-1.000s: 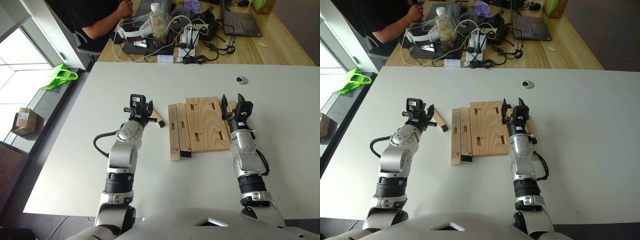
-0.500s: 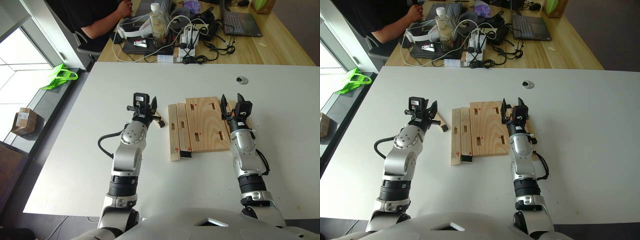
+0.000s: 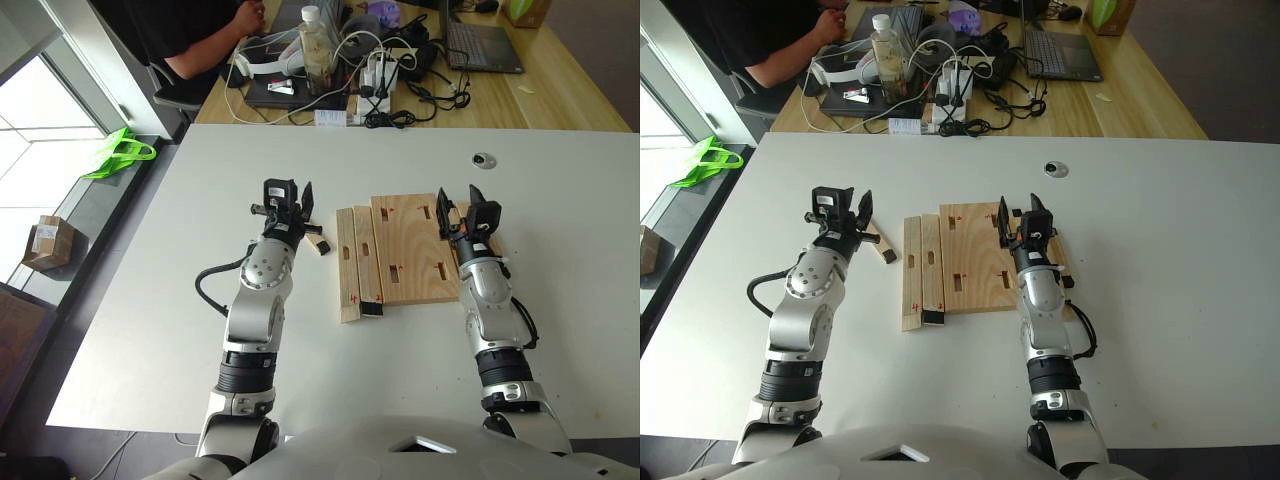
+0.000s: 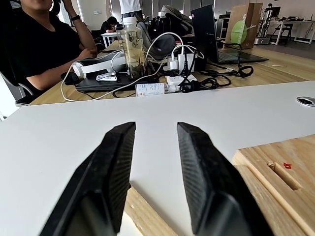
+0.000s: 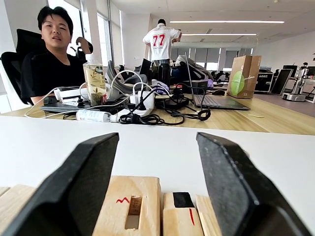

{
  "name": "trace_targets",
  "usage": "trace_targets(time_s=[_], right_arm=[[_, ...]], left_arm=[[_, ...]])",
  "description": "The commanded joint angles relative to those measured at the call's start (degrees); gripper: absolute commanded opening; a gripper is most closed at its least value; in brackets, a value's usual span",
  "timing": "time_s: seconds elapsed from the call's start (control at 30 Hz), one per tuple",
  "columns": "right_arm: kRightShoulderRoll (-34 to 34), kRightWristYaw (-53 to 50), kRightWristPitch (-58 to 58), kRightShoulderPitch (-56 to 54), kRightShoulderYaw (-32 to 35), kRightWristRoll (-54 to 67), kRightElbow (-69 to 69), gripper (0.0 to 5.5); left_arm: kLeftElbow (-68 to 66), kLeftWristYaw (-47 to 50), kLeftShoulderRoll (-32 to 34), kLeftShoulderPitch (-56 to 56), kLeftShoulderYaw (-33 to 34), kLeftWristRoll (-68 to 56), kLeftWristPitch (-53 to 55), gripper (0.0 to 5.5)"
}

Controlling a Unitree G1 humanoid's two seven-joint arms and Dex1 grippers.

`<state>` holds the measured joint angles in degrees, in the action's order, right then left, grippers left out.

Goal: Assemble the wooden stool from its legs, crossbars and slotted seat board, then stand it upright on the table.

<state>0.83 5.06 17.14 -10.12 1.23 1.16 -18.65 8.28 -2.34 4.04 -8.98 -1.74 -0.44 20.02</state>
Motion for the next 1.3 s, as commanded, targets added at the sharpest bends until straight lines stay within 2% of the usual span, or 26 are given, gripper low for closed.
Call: trace_targets(time_s=[0.03,0.07,0.13,0.17,0.4,0.63,0.7,0.77,0.87,1.0,1.3], right_arm=[[-0.19,-0.65,-1.11,-1.13,0.04,0.02,0.05,2.93],[-0.18,-0.63,-1.21,-1.2,0.06,0.17,0.03,2.85],[-0.11,0.09,-1.28,-1.19,0.08,0.93,0.24,2.85],[0.02,0.37,-1.2,-1.09,0.02,1.05,0.45,3.03],[0.04,1.93,-1.87,-0.77,1.63,3.94,0.12,3.03],[-0.07,-2.8,-4.12,-2.46,3.3,2.5,-4.28,3.03],[-0.35,-0.95,-2.34,-1.86,2.41,2.98,-3.66,2.96],[-0.62,0.39,-1.26,-1.31,2.2,3.91,-3.02,2.96],[0.93,-2.91,0.96,-3.17,2.35,-0.22,-0.85,2.96],[2.88,-6.29,4.79,-7.68,1.28,-6.33,2.79,2.96],[1.21,-3.9,5.05,-5.17,0.81,-2.06,2.64,2.96]], left_arm=[[0.51,0.8,-0.39,-0.4,0.86,0.05,-0.43,1.29],[0.84,1.01,-0.38,-0.22,1.06,0.01,-0.67,1.47],[1.23,0.74,-0.61,0.15,1.57,-0.79,-1.19,1.47],[1.39,0.66,-0.73,0.3,1.77,-1.08,-1.37,1.58],[1.18,1.4,-1.2,0.77,3.03,-1.34,-3.76,1.58],[-4.43,3.08,-2.55,3.17,5.87,-2.0,-13.17,1.58],[-4.97,3.07,-3.01,4.43,5.62,-1.59,-18.25,1.47],[-4.57,3.5,-3.0,5.72,4.97,-0.07,-23.01,1.47],[-1.43,6.87,-1.19,4.6,4.45,6.38,-28.14,1.47],[0.73,7.91,-0.09,1.41,5.64,7.7,-29.88,1.47],[-0.71,6.56,0.12,1.82,4.2,7.21,-32.49,1.47]])
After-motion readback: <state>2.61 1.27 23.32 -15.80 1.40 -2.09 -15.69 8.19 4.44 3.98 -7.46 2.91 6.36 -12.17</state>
